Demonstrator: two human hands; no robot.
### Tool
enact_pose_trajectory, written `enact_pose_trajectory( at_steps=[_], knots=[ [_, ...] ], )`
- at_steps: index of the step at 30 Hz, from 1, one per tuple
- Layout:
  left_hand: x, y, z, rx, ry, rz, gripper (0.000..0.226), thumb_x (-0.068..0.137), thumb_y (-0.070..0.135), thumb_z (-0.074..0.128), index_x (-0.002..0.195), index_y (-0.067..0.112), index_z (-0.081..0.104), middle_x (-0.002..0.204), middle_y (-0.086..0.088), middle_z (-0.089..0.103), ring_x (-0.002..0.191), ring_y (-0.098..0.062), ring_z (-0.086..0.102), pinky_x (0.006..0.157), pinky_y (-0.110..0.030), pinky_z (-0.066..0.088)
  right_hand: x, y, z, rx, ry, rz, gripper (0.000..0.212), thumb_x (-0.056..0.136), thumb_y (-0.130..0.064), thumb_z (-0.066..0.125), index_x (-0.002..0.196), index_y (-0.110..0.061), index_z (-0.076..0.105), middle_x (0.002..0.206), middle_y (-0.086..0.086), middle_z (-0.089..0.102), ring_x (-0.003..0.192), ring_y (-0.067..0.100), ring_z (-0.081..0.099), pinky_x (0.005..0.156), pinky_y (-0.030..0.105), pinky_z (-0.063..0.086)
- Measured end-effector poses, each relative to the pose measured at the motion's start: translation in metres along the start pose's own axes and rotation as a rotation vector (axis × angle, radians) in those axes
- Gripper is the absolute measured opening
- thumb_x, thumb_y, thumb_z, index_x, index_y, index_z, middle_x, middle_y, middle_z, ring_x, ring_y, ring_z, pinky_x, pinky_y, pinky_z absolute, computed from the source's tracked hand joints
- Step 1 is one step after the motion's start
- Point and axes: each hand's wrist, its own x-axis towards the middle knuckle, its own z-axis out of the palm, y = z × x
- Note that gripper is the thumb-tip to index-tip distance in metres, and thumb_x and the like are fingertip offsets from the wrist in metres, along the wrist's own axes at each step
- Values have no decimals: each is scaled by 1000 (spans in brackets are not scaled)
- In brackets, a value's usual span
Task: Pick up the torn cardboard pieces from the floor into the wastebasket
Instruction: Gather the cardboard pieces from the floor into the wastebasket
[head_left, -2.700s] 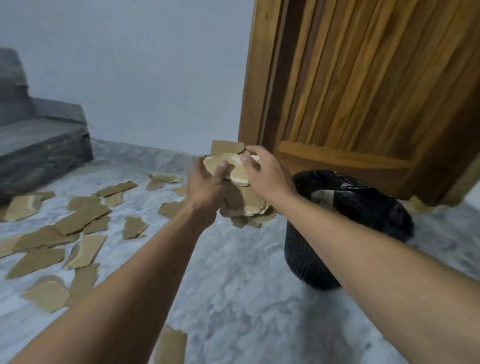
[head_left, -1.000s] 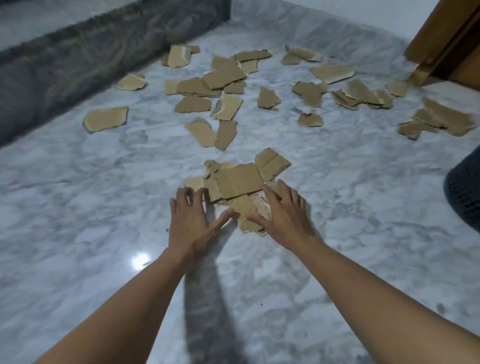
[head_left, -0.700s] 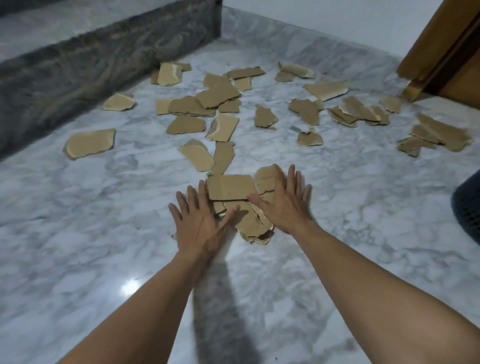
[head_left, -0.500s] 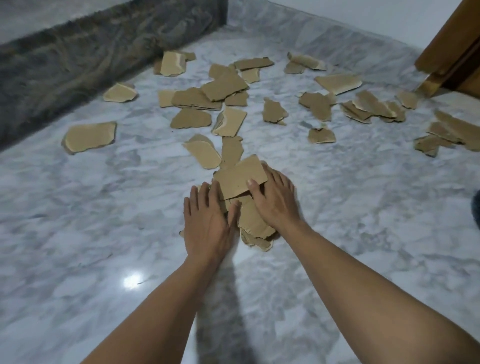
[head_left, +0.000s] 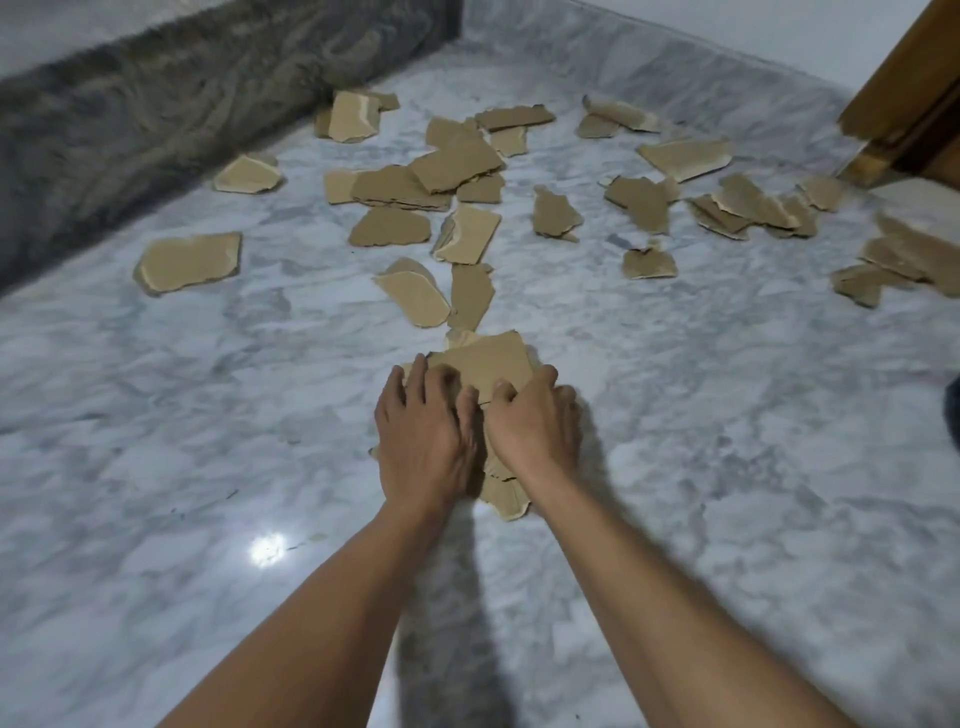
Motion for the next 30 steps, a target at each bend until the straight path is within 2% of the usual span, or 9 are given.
enact_pose_trajectory(
  at_steps=[4,8,11,15,19,21,23,27,30],
  knots=[
    [-2,5,-5,-123,57,75,29,103,26,40,119,12,60,139,-8,58,139,-22,38,118,-40,30,-16,7,10,287,79,-36,31,104,-37,37,126,-15,34,129,16,56,104,41,60,71,36,37],
    [-6,14,-11,-351,60,-76,31,100,27,47,128,20,54,143,2,50,131,-16,46,109,-36,40,-10,8,8,515,115,-91,27,103,-40,47,118,-19,44,95,7,69,89,32,65,65,33,41],
    [-4,39,-16,-674,93,-295,37,97,25,52,134,24,53,134,7,57,110,-9,57,97,-29,47,1,4,-3,604,113,-111,30,100,-38,53,122,-17,49,101,2,65,92,24,59,70,29,38],
    [3,81,-27,-977,108,-432,33,93,14,59,123,26,62,94,12,66,67,4,60,72,-16,51,8,10,-33,660,238,-132,26,97,-35,59,113,-15,55,104,3,65,96,22,60,63,18,39],
    [16,144,-46,-1090,7,-318,37,91,8,65,125,21,61,122,-2,64,101,-16,65,88,-37,56,16,17,-114,632,349,-216,34,98,-30,58,125,-10,55,102,1,62,93,21,55,66,16,38],
    [24,189,-60,-1199,-93,-263,48,92,2,66,134,19,51,118,-7,63,92,-22,66,84,-41,57,23,25,-167,583,429,-296,40,99,-34,56,131,-11,51,119,9,65,108,29,58,81,31,44],
    [29,240,-76,-1281,-227,-221,52,93,-2,65,136,16,42,106,-7,61,82,-21,66,79,-40,59,31,37,-222,539,521,-354,42,98,-36,56,131,-11,50,122,12,64,112,32,58,84,37,46],
    [35,348,-85,-1268,-452,-34,27,91,-7,65,116,-3,58,84,-12,64,57,-22,63,57,-29,54,39,71,-342,408,703,-409,40,97,-36,56,126,-9,54,110,11,66,103,30,59,72,32,40],
    [28,433,-80,-1241,-530,49,38,87,-5,70,123,-5,58,87,-15,69,59,-24,70,60,-33,59,42,110,-420,365,817,-381,29,96,-35,54,115,-12,55,99,1,62,90,23,58,64,31,37]
  ],
)
